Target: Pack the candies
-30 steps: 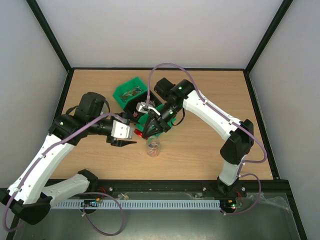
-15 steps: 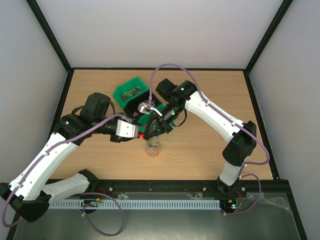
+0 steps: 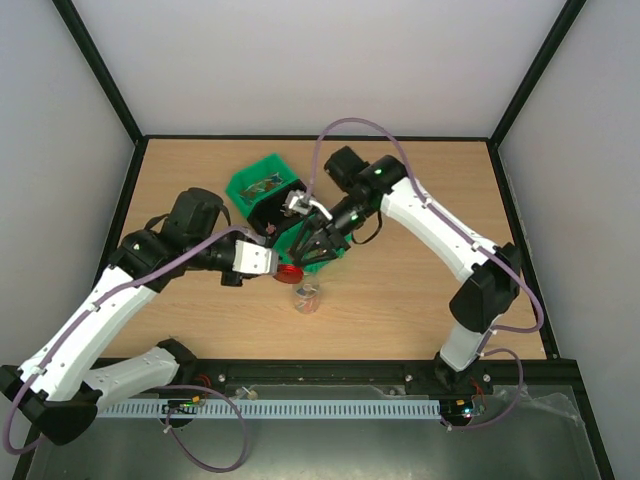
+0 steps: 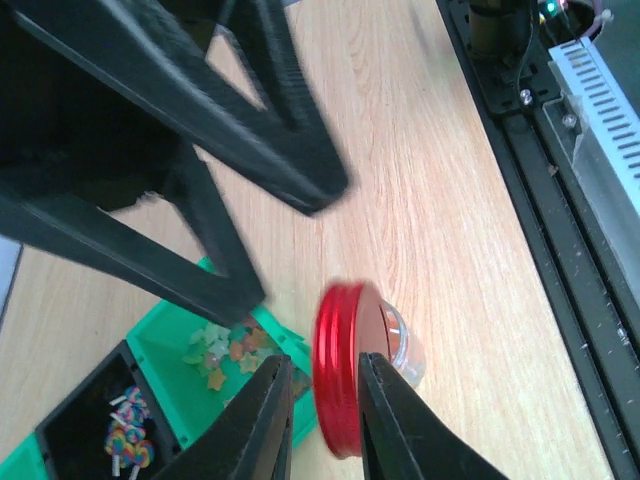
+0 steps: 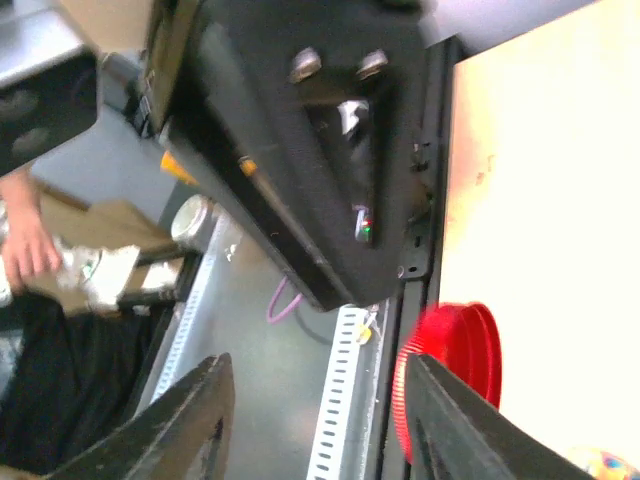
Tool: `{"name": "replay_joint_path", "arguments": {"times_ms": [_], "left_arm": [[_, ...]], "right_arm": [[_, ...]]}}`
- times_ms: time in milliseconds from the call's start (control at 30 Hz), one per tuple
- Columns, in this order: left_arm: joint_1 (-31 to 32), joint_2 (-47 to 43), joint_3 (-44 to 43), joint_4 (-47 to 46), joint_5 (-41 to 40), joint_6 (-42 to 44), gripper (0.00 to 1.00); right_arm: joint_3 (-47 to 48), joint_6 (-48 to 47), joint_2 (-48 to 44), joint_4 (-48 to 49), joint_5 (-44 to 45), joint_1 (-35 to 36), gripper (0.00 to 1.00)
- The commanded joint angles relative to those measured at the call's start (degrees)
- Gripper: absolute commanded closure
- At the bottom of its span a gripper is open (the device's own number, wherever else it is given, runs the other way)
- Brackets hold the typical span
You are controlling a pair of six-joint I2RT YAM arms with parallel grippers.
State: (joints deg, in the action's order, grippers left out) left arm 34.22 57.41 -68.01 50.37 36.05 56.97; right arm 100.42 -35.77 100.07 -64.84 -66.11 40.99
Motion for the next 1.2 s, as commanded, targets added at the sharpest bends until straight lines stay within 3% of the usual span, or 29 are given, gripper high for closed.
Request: {"name": "replay_joint_path", "arguments": {"times_ms": [0,167,233,300,367,433,500,700,967,1167], "left_arm": [[-0.9,0.6,1.4,-3.3,3.2,-9.1,0.81],[-5.2,4.2,1.9,-4.9,13.4,-18.0,0.85],[-6.9,5.9,2.4,-5.1,16.7,-20.0,0.86],[-8.1,7.3,2.3,-5.6,15.0,-21.8,0.86],[-11.0,7.8,2.3,-6.7,10.9,-23.4,0.78],[-14.6,8.3,1.1,-1.7,6.3,-16.3,0.72],[-21.3,9.1,-0.6,8.8,4.1,-2.2,0.62],[-31.3,13.4,1.0,23.3,-7.3,14.9,0.35],[-37.4,9.4,10.4,17.7,-23.0,18.9,0.34],[-47.8,10.3,14.2,15.3,-26.9,21.3,0.32]], "right_arm": [[-2.4,8.3,-4.3,6.8,-1.2,-6.3,0.47],[-13.2,19.5,-11.1,23.5,5.5,-12.4,0.33],[-18.3,20.4,-14.7,28.4,10.5,-13.1,0.32],[-23.0,21.6,-18.2,33.2,16.2,-13.2,0.27],[-26.6,21.9,-21.0,35.8,20.7,-13.2,0.23],[-28.8,21.5,-22.5,36.3,24.0,-13.2,0.19],[-30.2,19.0,-23.0,34.8,24.6,-13.2,0.14],[-31.9,18.3,-21.0,35.0,24.9,-13.2,0.06],[-31.2,18.2,-19.1,35.1,24.4,-13.1,0.04],[-32.8,18.2,-19.8,35.8,24.0,-13.2,0.04]]}}
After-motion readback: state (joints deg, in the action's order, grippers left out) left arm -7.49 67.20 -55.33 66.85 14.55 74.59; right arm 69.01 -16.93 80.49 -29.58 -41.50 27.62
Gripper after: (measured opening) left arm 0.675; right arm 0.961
